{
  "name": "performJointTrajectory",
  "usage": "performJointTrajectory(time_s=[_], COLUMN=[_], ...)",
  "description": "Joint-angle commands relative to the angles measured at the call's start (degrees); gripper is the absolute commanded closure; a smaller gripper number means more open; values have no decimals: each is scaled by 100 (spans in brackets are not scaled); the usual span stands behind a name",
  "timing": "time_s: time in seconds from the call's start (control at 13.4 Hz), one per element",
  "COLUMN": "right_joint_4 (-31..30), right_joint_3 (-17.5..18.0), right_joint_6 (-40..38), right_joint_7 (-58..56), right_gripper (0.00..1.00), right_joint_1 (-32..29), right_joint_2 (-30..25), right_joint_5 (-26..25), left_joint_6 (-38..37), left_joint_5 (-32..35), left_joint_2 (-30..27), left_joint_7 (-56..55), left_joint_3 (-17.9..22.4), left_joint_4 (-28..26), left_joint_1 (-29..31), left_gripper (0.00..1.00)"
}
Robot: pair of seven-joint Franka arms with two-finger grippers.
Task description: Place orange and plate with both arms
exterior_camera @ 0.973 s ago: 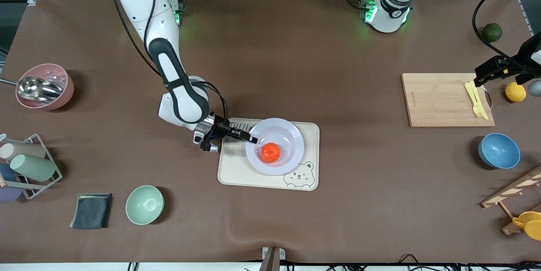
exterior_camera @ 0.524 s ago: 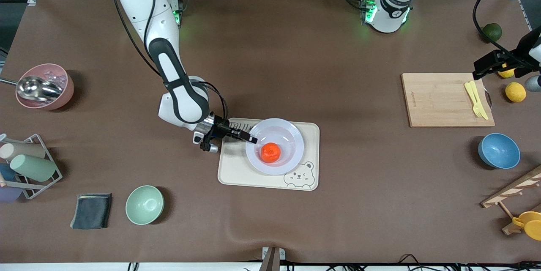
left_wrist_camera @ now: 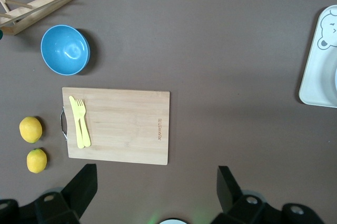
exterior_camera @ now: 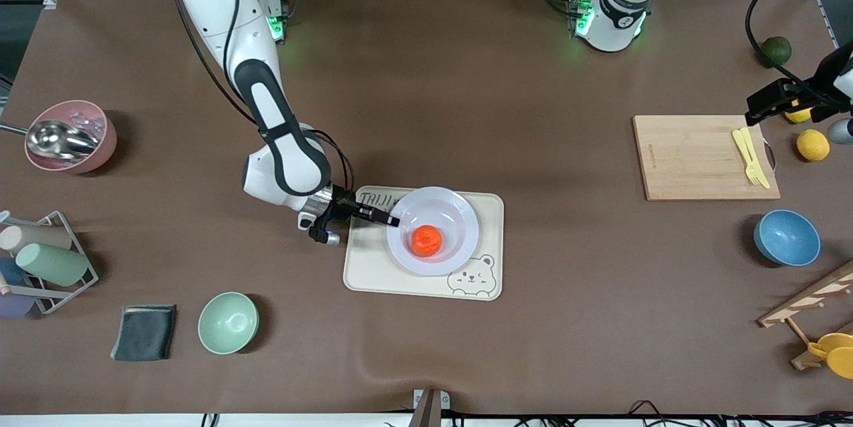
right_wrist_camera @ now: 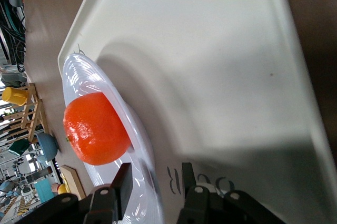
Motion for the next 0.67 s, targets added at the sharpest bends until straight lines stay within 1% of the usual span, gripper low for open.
performJointTrajectory(time_s=[0.0, 0.07, 0.15, 0.3, 0.45, 0.52, 0.6], right_joint_4=[-4, -13, -74, -162, -189, -189, -189], right_joint_3=[62, 62, 62, 62, 62, 62, 62], right_joint_6=[-49, -50, -76, -102, -312, -461, -698], right_joint_7=[402, 437, 438, 534, 1102, 1358, 1491], right_gripper=[55, 55, 53, 47, 47, 44, 42], right_joint_1=[-95, -103, -164, -279, -419, -524, -621], right_joint_2=[-150, -176, -212, -369, -536, -624, -695], right_joint_5=[-366, -419, -463, -795, -1532, -1858, -2070], left_joint_6=[-39, -39, -39, -39, -39, -39, -48], left_joint_5=[-53, -53, -53, -53, -53, -62, -62], left_joint_2=[-42, -42, -42, -42, -50, -50, -50], left_joint_7=[152, 152, 144, 143, 143, 152, 135], left_joint_3=[29, 29, 29, 29, 29, 20, -23], left_joint_4=[-22, -22, -13, -13, -13, 13, 100], left_joint_1=[5, 5, -3, -3, -3, -3, -12], left_gripper=[0, 0, 0, 0, 0, 0, 0])
